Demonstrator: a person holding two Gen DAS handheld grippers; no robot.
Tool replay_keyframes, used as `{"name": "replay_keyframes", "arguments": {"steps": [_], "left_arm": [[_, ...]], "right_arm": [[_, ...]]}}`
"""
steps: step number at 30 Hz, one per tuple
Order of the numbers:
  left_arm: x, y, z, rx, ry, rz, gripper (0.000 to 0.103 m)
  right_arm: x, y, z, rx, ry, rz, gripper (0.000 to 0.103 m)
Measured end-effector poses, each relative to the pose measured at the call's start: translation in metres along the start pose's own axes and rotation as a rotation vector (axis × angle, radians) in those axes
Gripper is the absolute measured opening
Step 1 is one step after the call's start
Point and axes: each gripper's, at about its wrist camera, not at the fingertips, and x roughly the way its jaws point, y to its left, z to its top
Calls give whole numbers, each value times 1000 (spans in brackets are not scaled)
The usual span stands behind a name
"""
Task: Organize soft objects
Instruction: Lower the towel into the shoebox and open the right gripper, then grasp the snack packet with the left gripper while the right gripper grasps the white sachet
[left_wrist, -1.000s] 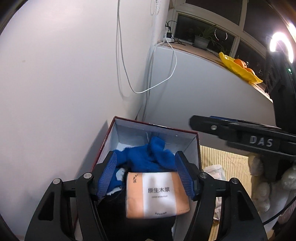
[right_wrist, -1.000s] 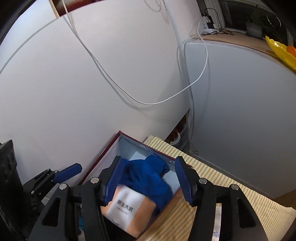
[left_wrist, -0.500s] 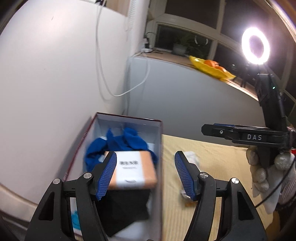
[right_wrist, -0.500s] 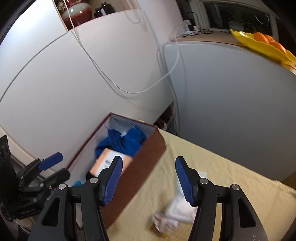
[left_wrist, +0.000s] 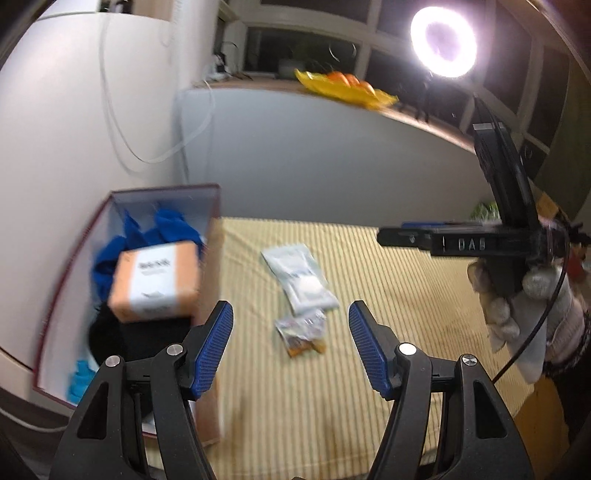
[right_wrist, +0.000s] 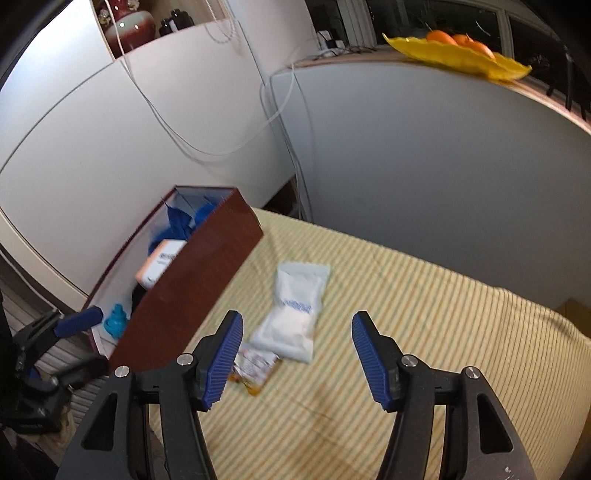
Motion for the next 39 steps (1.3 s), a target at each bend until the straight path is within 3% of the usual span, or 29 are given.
{"name": "replay_keyframes", "arguments": {"steps": [8, 11, 15, 19, 22, 29, 39], "left_arm": [[30, -13, -28, -13, 53, -21, 65], [37, -15, -36, -17, 65, -33, 65], [43, -17, -47, -12, 73, -28, 65], [40, -11, -50, -38, 70, -40, 64], [37, -6, -50, -45, 62, -40, 64], [40, -4, -53, -34, 72, -37, 64], [78, -12, -54, -37, 148, -30, 64]], "right_arm": [[36, 2, -3, -19, 68, 20, 59], [58, 15, 1, -24, 108, 73, 56], [87, 27, 7, -11, 151, 106, 19], [118, 33, 11, 37, 201, 158, 10], [135, 45, 8, 29, 233, 170, 10], [170, 56, -1, 1, 328, 98, 10], [155, 24, -10, 5, 346, 61, 10]]}}
